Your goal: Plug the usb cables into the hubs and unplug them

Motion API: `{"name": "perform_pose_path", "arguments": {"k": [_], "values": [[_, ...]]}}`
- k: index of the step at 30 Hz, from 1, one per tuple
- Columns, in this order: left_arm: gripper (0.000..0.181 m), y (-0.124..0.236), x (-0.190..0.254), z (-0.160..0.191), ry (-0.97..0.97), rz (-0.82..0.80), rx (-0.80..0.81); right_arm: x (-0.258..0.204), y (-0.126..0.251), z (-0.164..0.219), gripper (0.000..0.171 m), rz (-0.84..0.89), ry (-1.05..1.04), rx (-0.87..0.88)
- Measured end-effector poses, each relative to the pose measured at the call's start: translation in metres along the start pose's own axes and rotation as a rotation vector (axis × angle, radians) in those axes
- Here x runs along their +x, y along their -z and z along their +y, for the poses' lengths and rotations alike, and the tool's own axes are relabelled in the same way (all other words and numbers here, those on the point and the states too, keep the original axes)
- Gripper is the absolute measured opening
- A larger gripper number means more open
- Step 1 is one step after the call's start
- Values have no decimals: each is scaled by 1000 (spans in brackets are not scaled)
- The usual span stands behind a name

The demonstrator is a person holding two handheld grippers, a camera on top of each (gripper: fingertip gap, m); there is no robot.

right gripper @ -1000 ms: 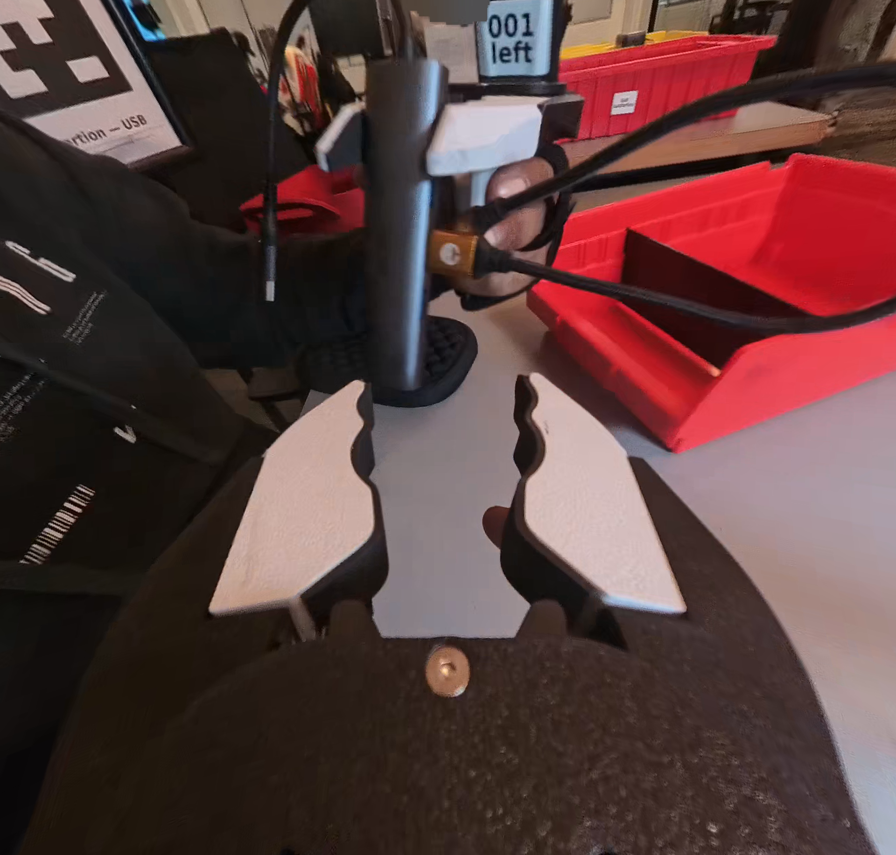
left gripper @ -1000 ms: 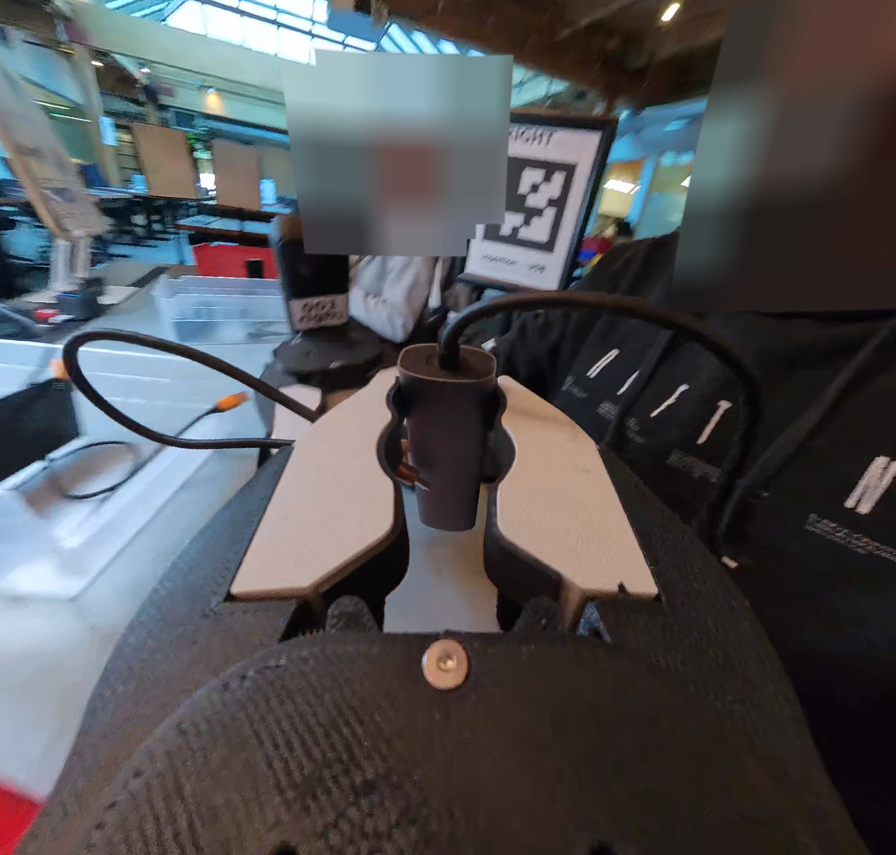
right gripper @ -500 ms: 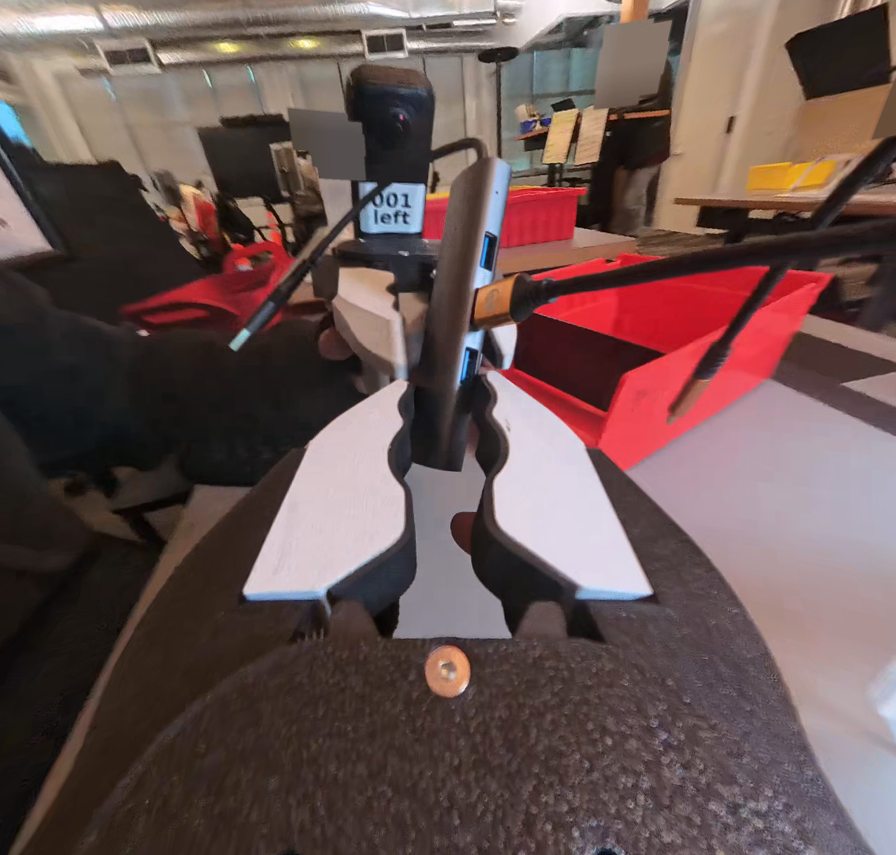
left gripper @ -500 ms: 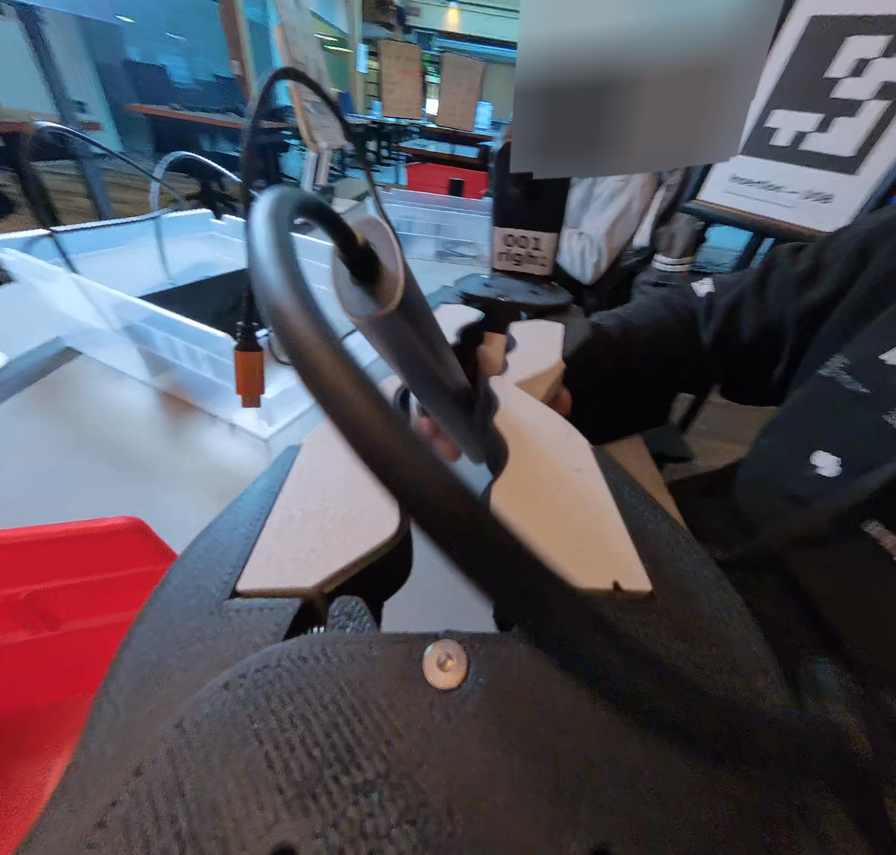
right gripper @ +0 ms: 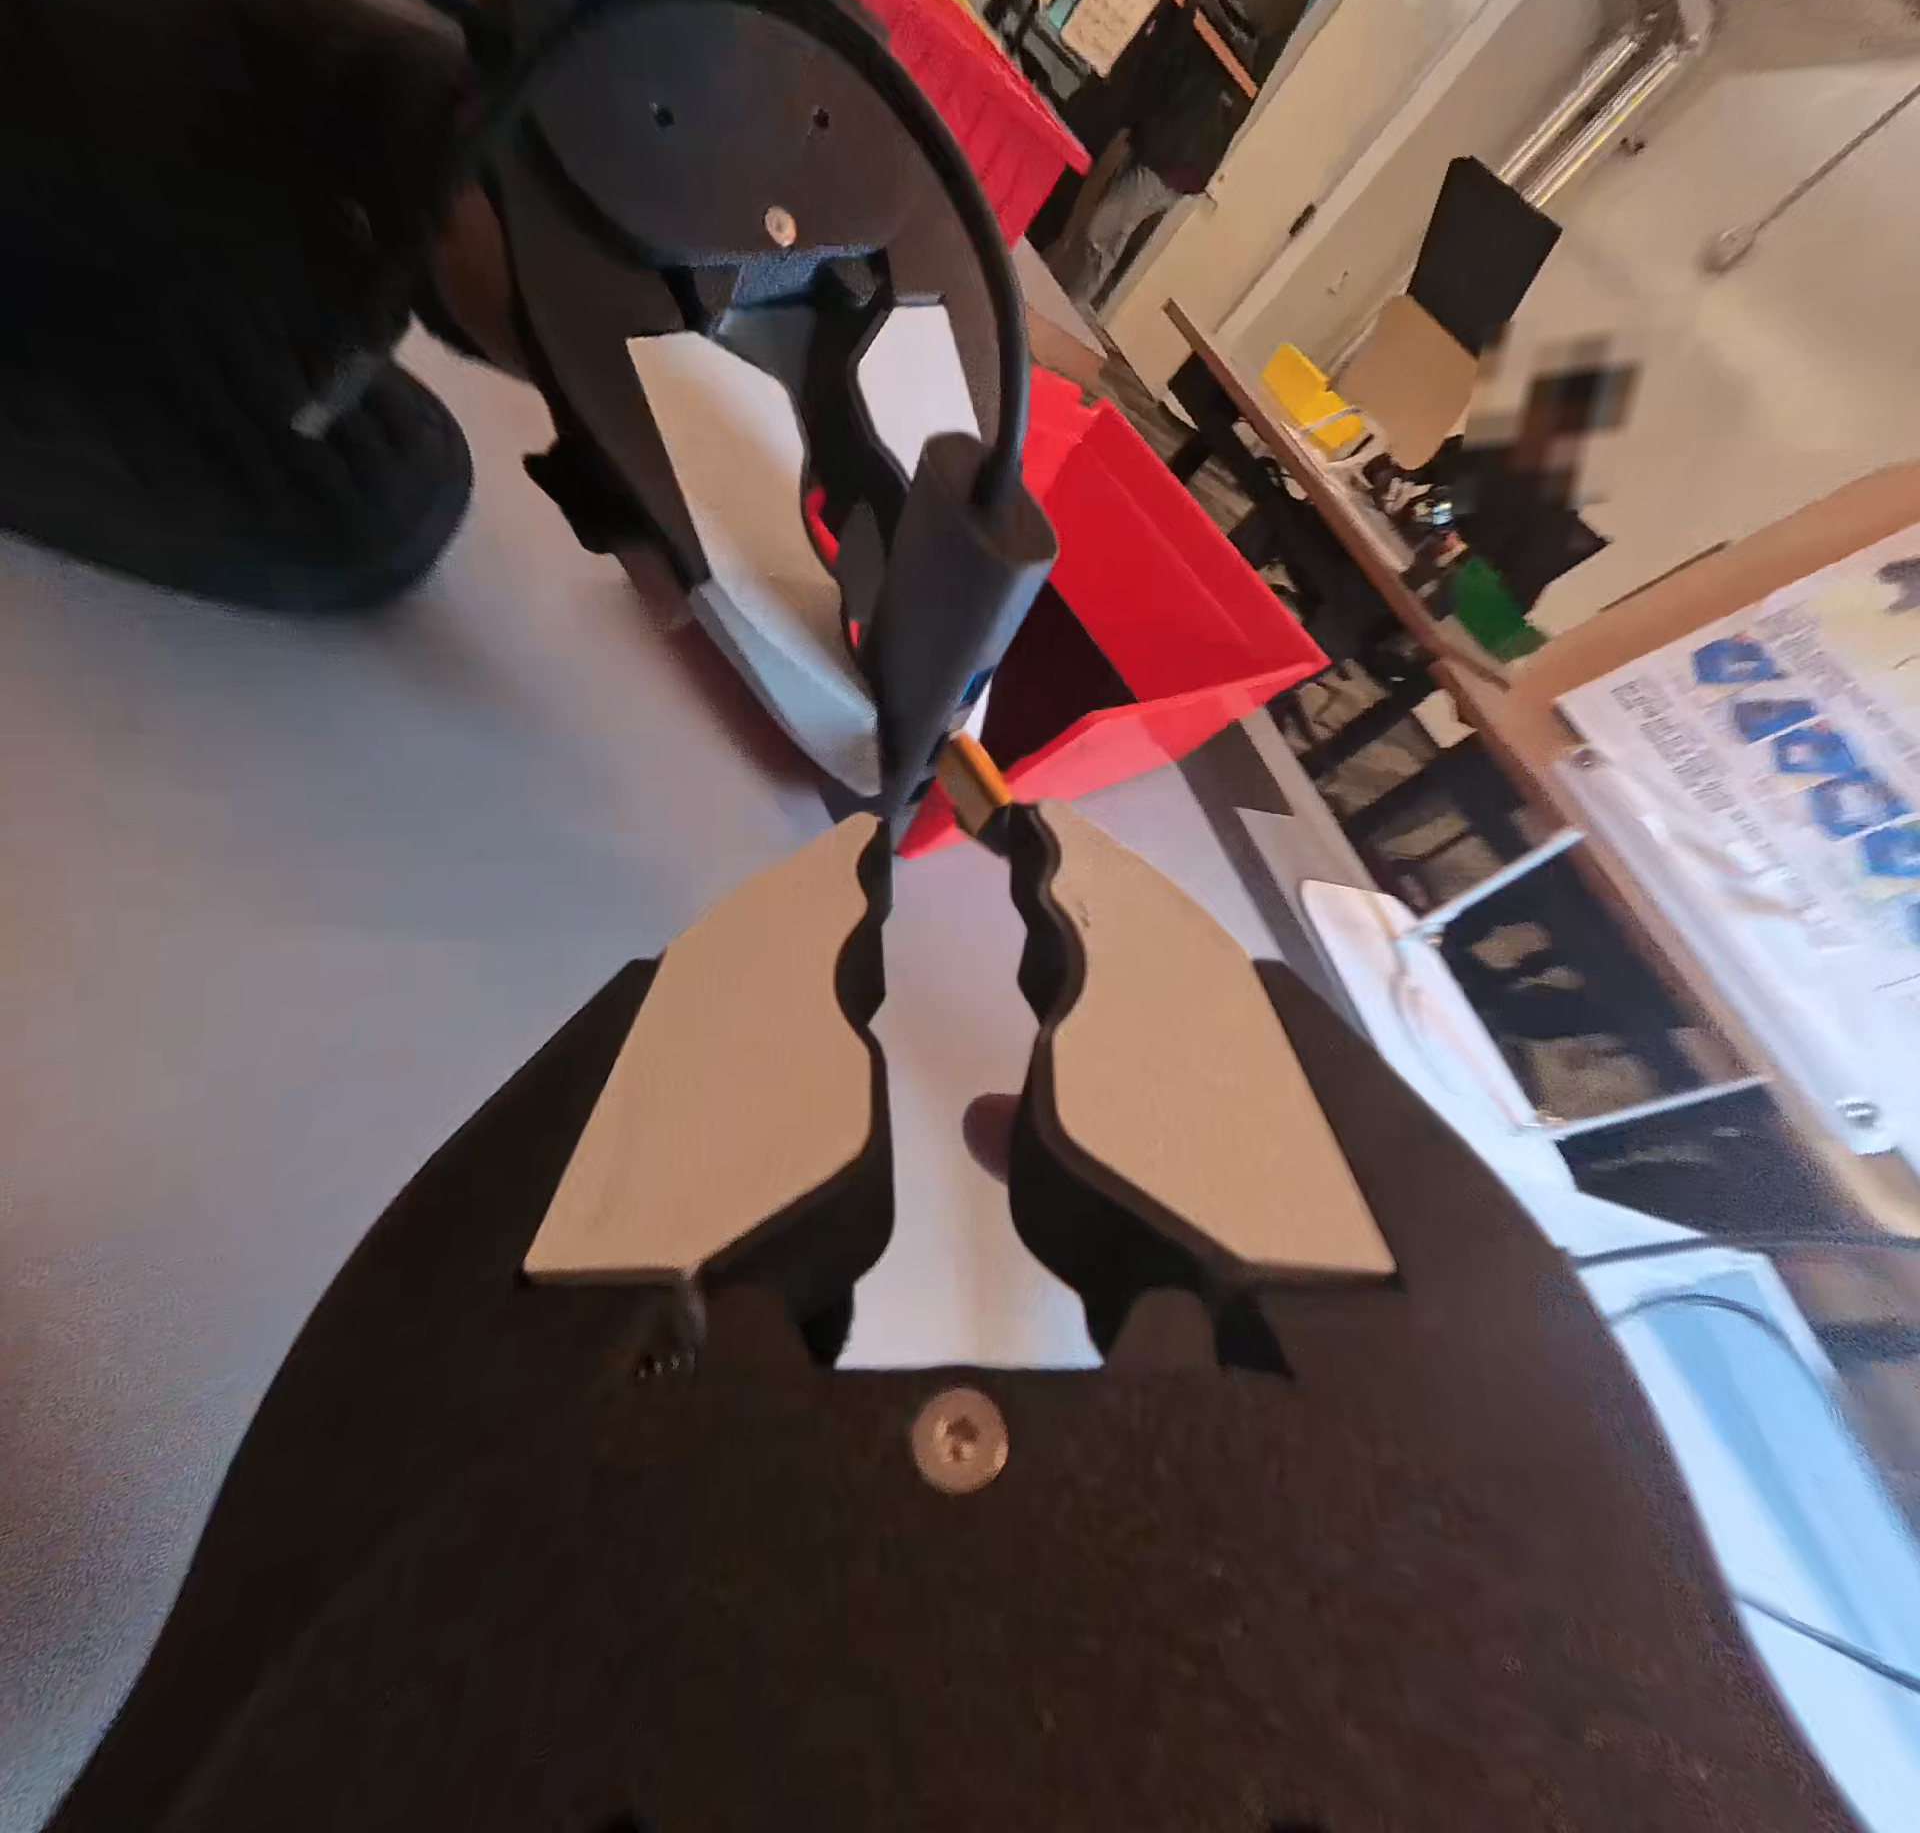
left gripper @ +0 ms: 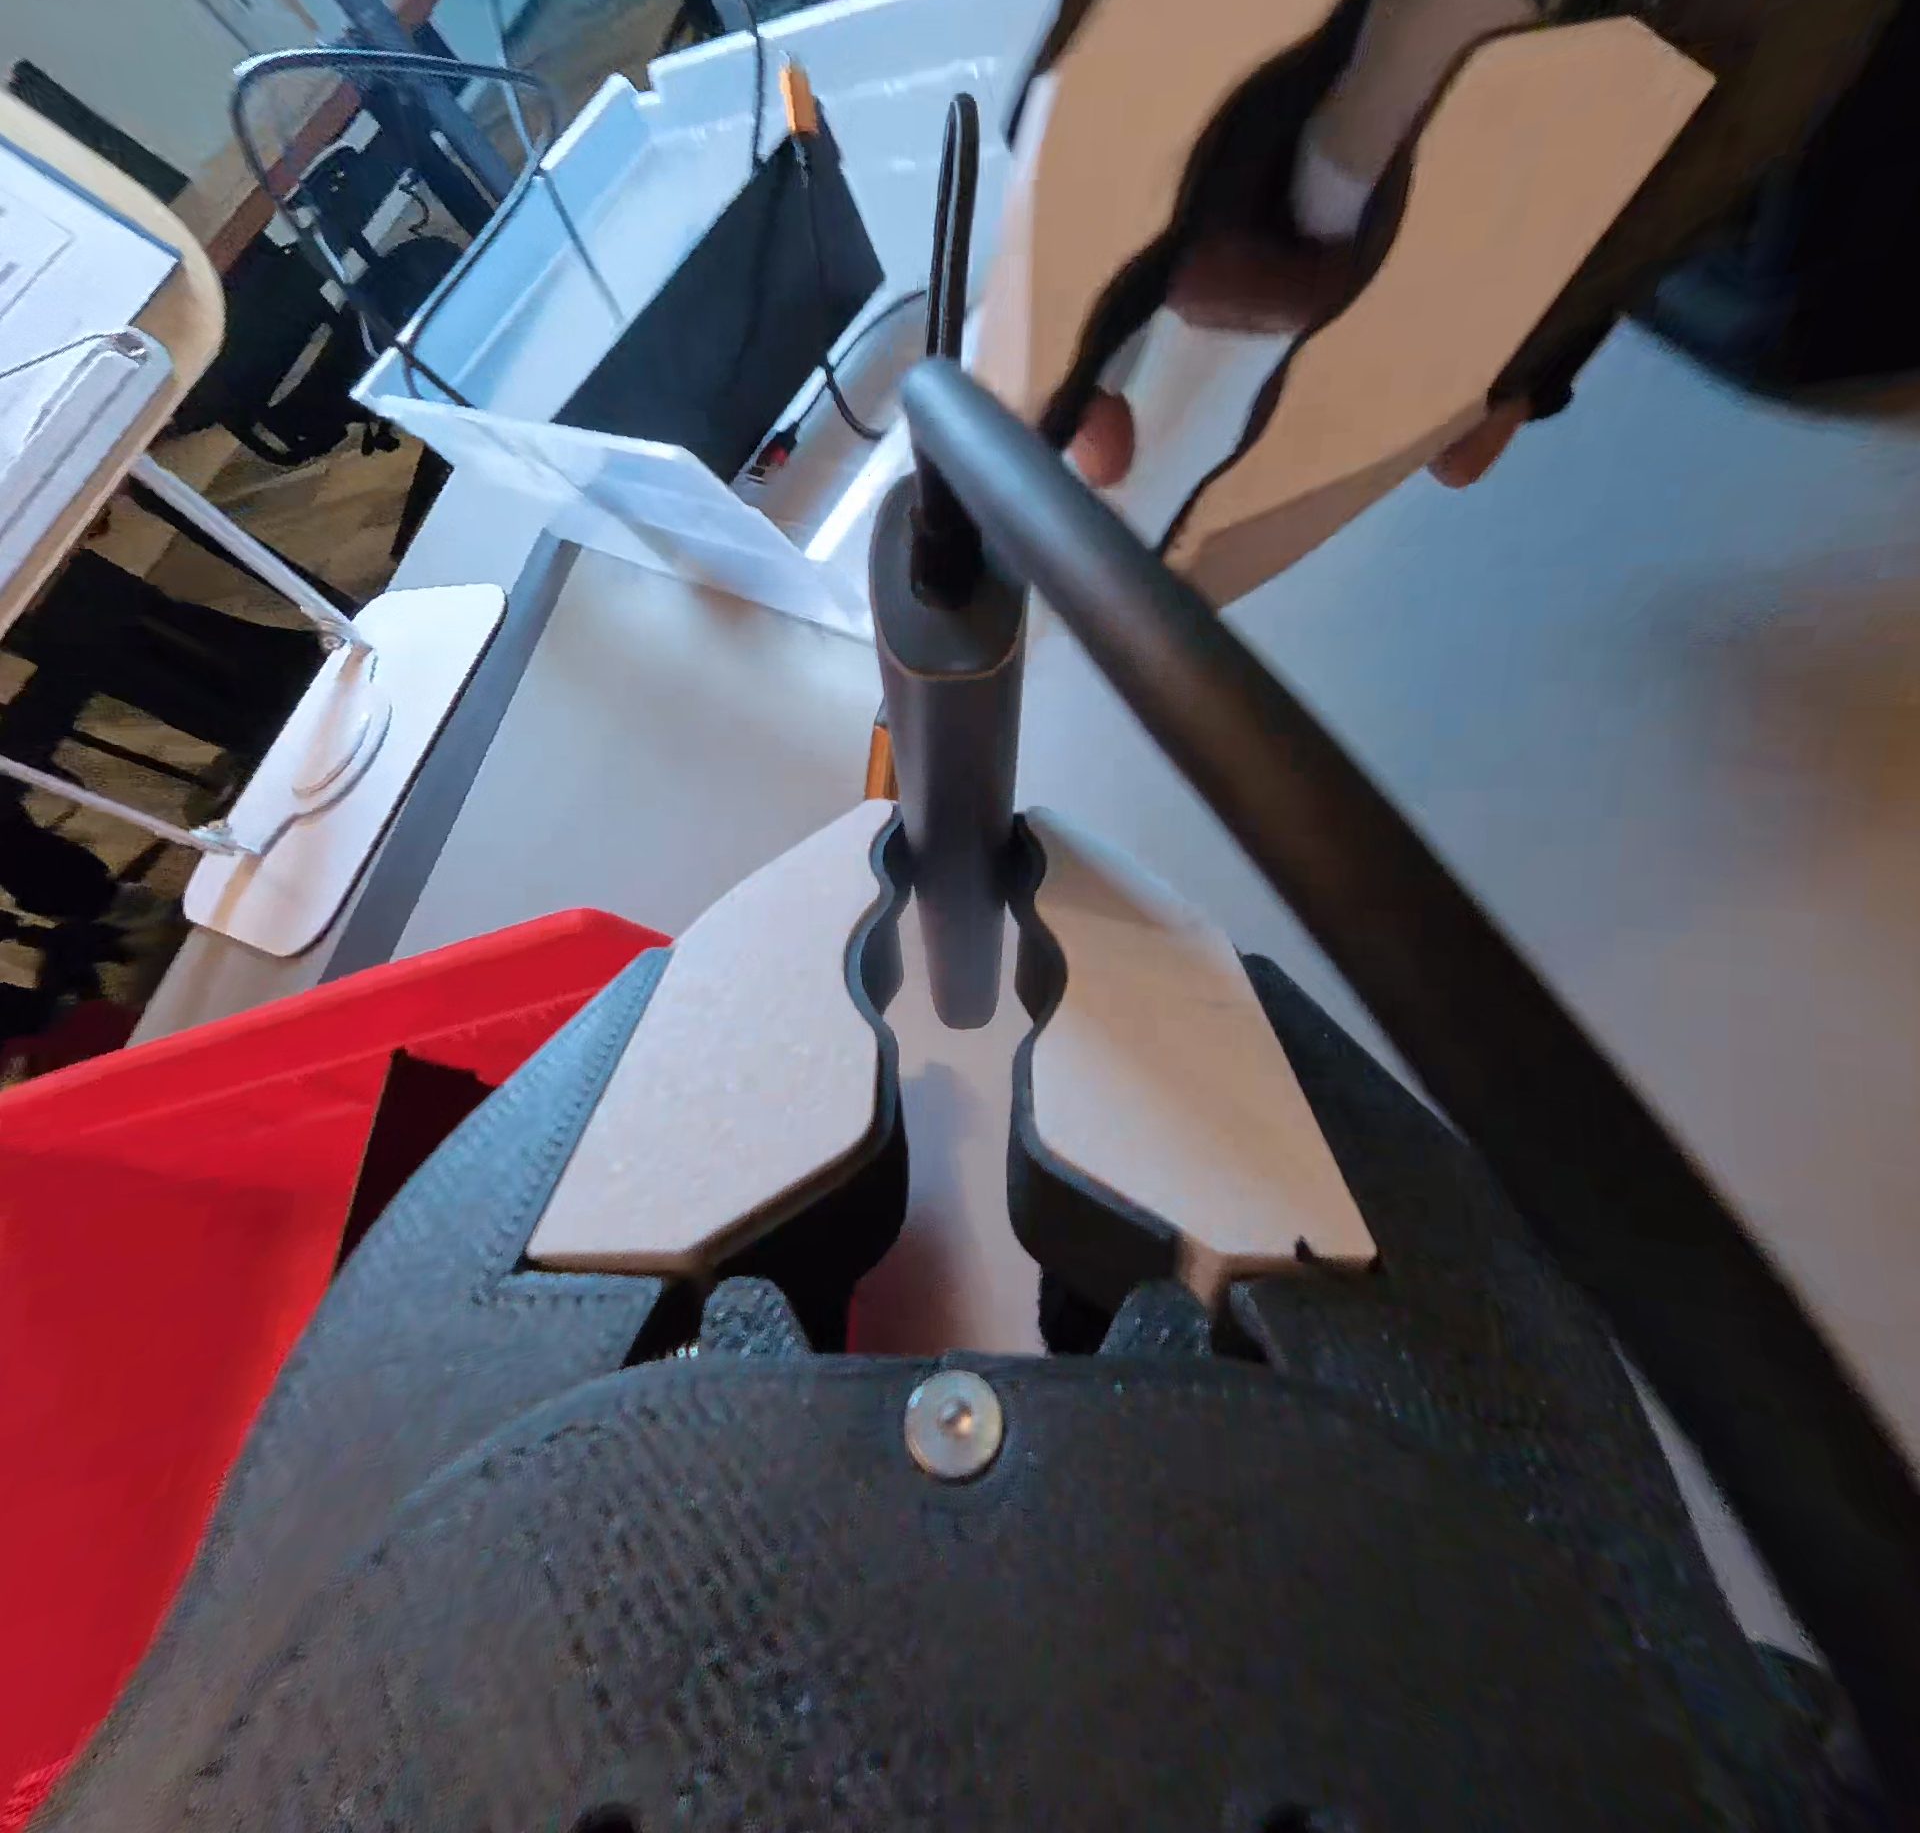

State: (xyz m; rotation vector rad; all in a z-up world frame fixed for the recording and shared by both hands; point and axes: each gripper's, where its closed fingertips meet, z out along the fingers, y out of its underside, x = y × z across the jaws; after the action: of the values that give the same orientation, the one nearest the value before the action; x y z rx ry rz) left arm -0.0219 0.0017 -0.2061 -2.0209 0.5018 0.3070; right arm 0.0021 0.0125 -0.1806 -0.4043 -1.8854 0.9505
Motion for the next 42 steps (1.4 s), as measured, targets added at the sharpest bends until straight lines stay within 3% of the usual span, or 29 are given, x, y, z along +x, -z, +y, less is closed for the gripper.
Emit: {"name": "perform_pose_path", "arguments": {"k": [4,7,13,18,35,42], "values": [[18,-10,23,2,-114,58,-50,-14,-11,27,25,-18,196,-171],[17,-12,37,6,-164,116,-66,-32,-15,36,10,-113,217,-203],[17,-2,47,-1,-109,238,18,-48,-9,29,8,-328,-24,-137],[17,8,57,-14,-94,309,64,-55,3,20,8,-454,-89,-118],[16,28,47,-61,151,399,379,-44,16,-8,9,-496,-253,19],[17,29,34,-60,227,372,436,-30,9,-14,8,-398,-333,83]]}}
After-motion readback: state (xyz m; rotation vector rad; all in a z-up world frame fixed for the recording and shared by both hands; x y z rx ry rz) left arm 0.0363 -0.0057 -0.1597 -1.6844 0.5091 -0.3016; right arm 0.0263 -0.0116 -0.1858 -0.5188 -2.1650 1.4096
